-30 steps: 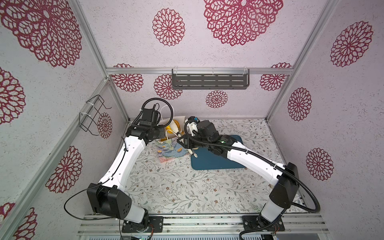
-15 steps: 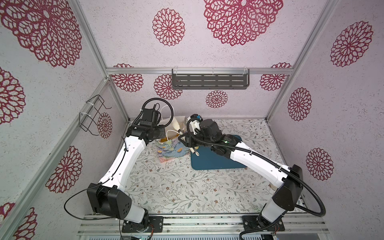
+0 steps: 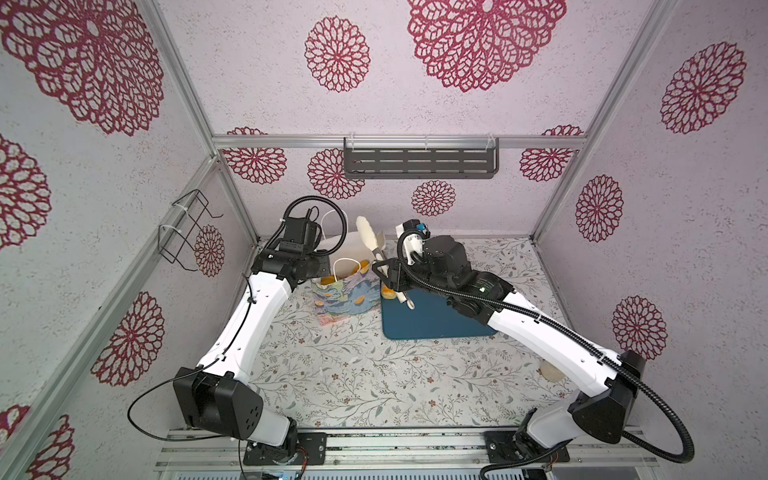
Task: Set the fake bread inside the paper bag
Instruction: 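Lower the shell-shaped bun into the bag and open the tongs, then raise the empty tongs out of the bag and move back over the tray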
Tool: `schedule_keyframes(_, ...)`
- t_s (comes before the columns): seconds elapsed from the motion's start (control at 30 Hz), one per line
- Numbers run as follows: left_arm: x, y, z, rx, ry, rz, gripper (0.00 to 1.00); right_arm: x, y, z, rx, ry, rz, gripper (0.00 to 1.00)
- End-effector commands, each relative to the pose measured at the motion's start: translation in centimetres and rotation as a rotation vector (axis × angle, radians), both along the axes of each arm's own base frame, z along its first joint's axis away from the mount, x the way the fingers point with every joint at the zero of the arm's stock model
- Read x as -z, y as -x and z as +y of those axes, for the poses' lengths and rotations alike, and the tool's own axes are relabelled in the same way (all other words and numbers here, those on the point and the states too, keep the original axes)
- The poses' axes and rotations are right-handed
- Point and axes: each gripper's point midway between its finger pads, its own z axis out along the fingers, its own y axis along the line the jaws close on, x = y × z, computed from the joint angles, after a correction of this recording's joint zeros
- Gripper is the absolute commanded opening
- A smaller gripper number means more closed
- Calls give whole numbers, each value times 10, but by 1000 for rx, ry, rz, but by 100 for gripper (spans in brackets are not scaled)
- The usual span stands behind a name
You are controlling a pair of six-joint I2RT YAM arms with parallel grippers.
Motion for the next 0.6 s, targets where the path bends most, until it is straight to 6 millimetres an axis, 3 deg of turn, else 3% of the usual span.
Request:
schedule_keyframes(0.0,-4,7,-4,17,-2,-10,0,-31,1,-19,51,-46,-63,42)
schedule_keyframes(0.43,-5,7,-6,23,7,-14,0,-4,-3,-64,186,-15,21,41)
schedule_keyframes(0.57,-3,6,-4,16,-5,-11,0,13,-10,-83,240,18,73,41)
